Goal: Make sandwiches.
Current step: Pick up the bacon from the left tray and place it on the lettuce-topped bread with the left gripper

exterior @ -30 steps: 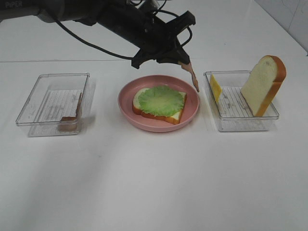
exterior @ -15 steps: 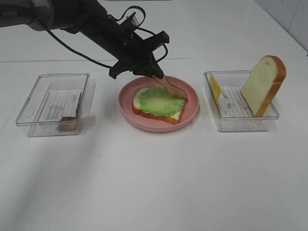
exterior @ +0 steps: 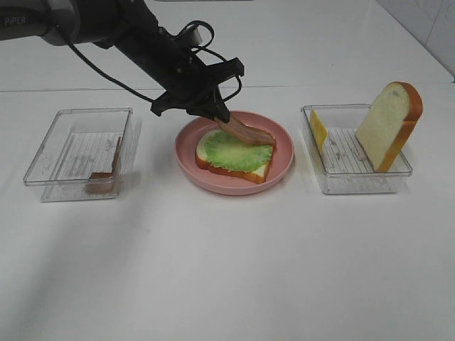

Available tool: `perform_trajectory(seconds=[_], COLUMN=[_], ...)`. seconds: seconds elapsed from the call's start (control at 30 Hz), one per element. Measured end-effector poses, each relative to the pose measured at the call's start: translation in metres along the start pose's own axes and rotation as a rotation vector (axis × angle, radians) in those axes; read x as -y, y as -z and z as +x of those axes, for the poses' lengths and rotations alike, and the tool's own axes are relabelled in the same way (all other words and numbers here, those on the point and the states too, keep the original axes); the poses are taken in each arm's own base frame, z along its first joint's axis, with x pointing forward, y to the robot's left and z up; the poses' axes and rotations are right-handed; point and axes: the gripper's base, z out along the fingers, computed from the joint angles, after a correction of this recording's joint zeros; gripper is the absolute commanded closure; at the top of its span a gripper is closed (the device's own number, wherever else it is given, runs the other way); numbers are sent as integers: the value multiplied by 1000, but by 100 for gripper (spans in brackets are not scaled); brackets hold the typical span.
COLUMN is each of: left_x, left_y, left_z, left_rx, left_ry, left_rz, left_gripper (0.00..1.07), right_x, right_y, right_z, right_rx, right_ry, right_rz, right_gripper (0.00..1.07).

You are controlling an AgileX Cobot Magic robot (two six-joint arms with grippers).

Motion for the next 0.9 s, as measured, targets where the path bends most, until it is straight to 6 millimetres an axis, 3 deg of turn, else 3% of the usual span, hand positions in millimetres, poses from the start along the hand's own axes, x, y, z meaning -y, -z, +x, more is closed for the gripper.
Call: perform_trajectory(seconds=[0.27,0.33,0.37,0.4,0.47,0.5,0.53,0.57,0.63,0.83,0.9], left_x=[-1,-1,-2,-2,-2,-2,-2,-2,-2,-2,0], left_y=[0,0,0,0,0,0,0,0,0,1,4], left_z=[0,0,0,0,0,0,0,0,0,-1,-4], left_rx=[4,4,5,5,5,5,5,5,5,9,15], left_ry=[-12,-15,-15,-15,-17,-17,-17,-17,-17,-28,-54], left_rz=[-13,-16,-17,-17,-19,-19,-19,-19,-19,-27,-39], left_gripper=[107,102,94,94,78,78,66,66,51,42,28], right_x=[0,0,0,0,0,0,0,0,0,0,0], right_y=[0,0,0,0,0,0,0,0,0,0,0], right_z=[0,0,0,0,0,0,0,0,0,0,0], right_rx=[0,0,0,0,0,0,0,0,0,0,0], right_ry=[0,0,0,0,0,0,0,0,0,0,0], right_rz=[0,0,0,0,0,0,0,0,0,0,0], right_gripper=[27,27,27,27,27,27,27,27,27,27,27])
